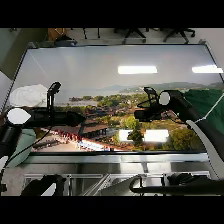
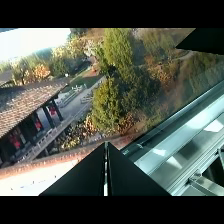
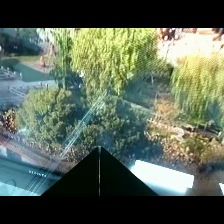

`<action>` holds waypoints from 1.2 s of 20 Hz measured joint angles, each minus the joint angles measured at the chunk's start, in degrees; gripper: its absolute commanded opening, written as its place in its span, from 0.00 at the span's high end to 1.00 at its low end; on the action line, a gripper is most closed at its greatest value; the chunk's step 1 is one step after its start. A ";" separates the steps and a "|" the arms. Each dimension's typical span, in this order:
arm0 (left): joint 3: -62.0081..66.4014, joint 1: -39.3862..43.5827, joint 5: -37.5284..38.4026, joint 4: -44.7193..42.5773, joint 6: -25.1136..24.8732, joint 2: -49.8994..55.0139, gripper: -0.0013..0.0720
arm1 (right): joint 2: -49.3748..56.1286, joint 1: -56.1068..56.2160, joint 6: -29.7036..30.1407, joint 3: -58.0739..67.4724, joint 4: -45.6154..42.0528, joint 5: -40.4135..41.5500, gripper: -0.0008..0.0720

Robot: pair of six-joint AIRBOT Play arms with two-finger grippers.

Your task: Fold the shirts.

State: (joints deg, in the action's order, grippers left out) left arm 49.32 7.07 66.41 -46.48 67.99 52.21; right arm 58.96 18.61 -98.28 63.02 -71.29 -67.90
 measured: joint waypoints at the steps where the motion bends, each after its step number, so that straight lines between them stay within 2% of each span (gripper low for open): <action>1: 0.00 0.00 0.02 0.02 -0.02 0.00 0.96 | 0.00 0.00 0.00 0.00 0.02 0.02 0.96; 14: 0.00 0.00 -0.04 0.02 0.00 0.00 0.96 | 0.00 0.00 -0.02 0.00 0.02 0.00 0.96; 19: 0.00 0.00 -4.20 -0.31 -0.13 0.00 0.95 | 0.24 0.00 0.00 0.00 0.02 1.11 0.96; 20: 0.13 -0.09 -6.45 -1.49 -0.37 0.00 0.84 | 0.44 0.00 0.00 0.00 0.07 1.40 0.96; 21: 0.57 -0.42 -9.68 -4.15 -0.72 0.04 0.21 | 0.70 0.00 0.00 0.00 0.28 1.73 0.96; 22: 1.27 -0.98 -13.25 -7.63 -0.92 0.31 0.03 | 1.01 0.00 0.00 0.00 0.44 2.10 0.96; 24: 3.56 -3.13 -21.44 -16.61 -1.07 2.03 0.04 | 1.95 0.00 0.00 0.00 0.63 3.39 0.96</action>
State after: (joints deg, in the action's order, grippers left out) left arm 52.88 3.95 44.97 -63.09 66.92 54.24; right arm 60.90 18.61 -98.28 63.02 -70.65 -64.51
